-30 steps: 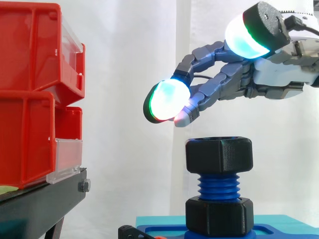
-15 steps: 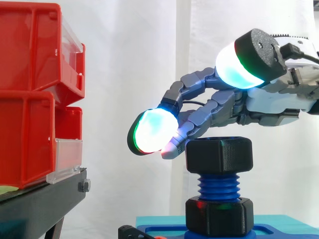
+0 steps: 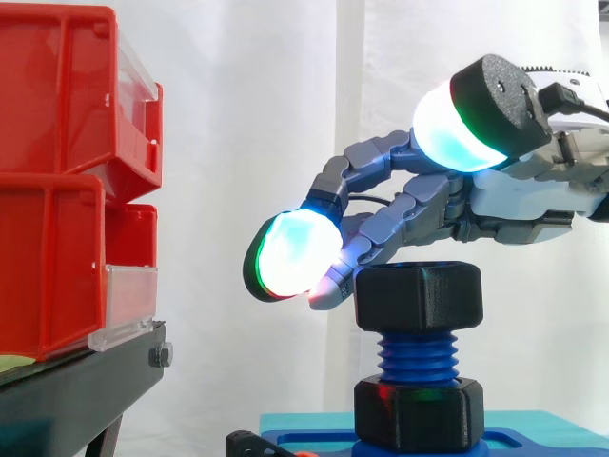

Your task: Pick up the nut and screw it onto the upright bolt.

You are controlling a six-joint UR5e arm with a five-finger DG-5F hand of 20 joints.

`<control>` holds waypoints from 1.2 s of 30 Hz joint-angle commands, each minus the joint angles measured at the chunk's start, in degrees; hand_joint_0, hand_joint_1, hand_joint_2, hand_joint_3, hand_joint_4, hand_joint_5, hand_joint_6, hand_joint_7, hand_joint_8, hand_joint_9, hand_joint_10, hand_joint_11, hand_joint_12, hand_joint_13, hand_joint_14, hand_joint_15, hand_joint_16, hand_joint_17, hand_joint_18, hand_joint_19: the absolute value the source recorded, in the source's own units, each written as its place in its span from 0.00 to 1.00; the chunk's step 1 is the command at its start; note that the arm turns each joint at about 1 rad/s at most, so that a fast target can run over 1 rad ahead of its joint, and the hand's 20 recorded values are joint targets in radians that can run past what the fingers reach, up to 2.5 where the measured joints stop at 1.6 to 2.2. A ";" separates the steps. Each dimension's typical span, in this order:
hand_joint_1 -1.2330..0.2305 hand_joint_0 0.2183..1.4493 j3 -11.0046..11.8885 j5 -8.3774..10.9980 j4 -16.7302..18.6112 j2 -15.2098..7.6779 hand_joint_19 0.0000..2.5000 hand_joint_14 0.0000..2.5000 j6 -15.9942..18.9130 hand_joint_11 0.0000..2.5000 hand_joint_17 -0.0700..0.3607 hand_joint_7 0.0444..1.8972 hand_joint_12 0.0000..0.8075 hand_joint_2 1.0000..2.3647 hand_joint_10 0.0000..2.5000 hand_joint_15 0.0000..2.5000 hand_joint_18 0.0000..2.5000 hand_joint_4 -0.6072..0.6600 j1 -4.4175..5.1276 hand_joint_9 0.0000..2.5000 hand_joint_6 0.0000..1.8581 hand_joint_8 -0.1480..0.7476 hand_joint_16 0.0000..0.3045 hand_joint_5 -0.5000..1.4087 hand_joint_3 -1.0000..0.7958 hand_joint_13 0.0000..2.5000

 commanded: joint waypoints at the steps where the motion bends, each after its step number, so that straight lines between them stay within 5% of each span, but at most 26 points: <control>1: 0.69 0.21 -0.06 -0.10 -0.24 0.00 0.00 0.00 0.00 0.00 0.33 0.46 0.39 0.00 0.00 0.00 0.03 0.63 -0.24 0.23 0.27 0.44 0.11 0.19 0.28 0.17; 32: 0.64 0.23 -0.06 -0.37 -1.12 0.00 0.00 0.00 0.00 0.00 0.28 0.76 0.33 0.00 0.00 0.00 0.08 0.60 -1.03 0.28 0.27 0.47 0.07 0.23 0.28 0.22; 36: 0.62 0.24 -0.06 -0.98 -1.12 0.00 0.00 0.00 0.00 0.00 0.27 0.73 0.32 0.00 0.00 0.00 0.10 0.59 -1.56 0.31 0.31 0.47 0.07 0.23 0.28 0.24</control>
